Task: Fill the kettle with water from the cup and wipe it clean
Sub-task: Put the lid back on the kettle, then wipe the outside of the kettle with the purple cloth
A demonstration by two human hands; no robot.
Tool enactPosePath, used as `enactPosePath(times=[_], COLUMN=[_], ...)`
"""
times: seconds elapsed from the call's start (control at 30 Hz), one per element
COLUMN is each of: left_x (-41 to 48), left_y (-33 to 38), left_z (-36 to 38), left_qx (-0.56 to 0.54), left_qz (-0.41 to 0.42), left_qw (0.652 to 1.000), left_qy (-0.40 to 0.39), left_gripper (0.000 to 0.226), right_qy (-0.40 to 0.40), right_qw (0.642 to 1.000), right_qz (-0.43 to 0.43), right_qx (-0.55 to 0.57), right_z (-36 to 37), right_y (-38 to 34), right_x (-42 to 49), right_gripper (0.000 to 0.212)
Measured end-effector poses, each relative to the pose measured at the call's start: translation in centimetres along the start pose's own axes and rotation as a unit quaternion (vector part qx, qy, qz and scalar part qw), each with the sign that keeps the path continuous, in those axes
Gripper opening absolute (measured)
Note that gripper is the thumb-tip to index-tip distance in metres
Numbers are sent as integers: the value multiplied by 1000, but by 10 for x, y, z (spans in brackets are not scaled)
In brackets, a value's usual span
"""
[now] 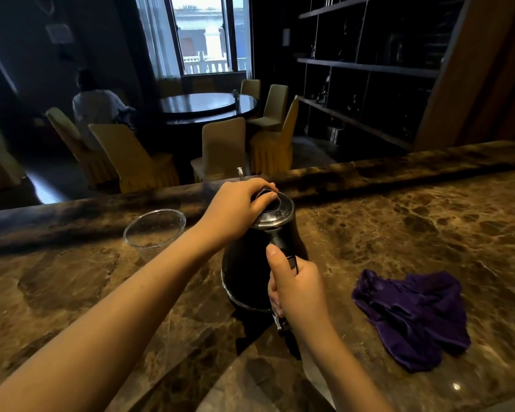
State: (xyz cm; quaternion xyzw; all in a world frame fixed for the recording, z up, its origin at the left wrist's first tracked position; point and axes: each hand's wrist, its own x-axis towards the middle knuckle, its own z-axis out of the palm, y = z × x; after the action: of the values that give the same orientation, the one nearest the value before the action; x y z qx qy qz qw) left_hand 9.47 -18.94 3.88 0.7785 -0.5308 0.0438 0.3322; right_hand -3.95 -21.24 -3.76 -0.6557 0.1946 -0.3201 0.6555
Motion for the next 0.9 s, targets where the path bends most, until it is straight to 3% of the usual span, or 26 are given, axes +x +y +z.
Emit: enactPosePath(times=[0.27,0.4,0.53,0.6,0.7,0.8,0.9], left_x=[16,27,29,21,-6,-43,-68], left_y=[1,10,25,32,30,20,14], left_z=[-11,-19,-18,-16,-15,-8,3], left_qx=[-7,17,120,151,112,47,-38], left_qz=[11,11,43,49,21,-56,-173], left_qw=[996,988,980,975,991,996,980], left_qy=[-87,-153,-155,-154,-71,56,92], left_gripper=[25,23,29,34,54,61,42], right_qy=[62,19,-18,-49,-85,8,123], right_qw=[998,1000,998,989,968,943,840], right_qz=[-11,-3,29,38,-12,-88,-46], right_qx=[-12,-22,-60,-136,-236,-321,-526], right_z=[28,46,57,55,29,-37,-118], right_y=[7,5,-1,2,7,7,12], right_x=[4,5,8,4,-15,-29,-37], right_gripper=[39,30,35,37,40,35,31])
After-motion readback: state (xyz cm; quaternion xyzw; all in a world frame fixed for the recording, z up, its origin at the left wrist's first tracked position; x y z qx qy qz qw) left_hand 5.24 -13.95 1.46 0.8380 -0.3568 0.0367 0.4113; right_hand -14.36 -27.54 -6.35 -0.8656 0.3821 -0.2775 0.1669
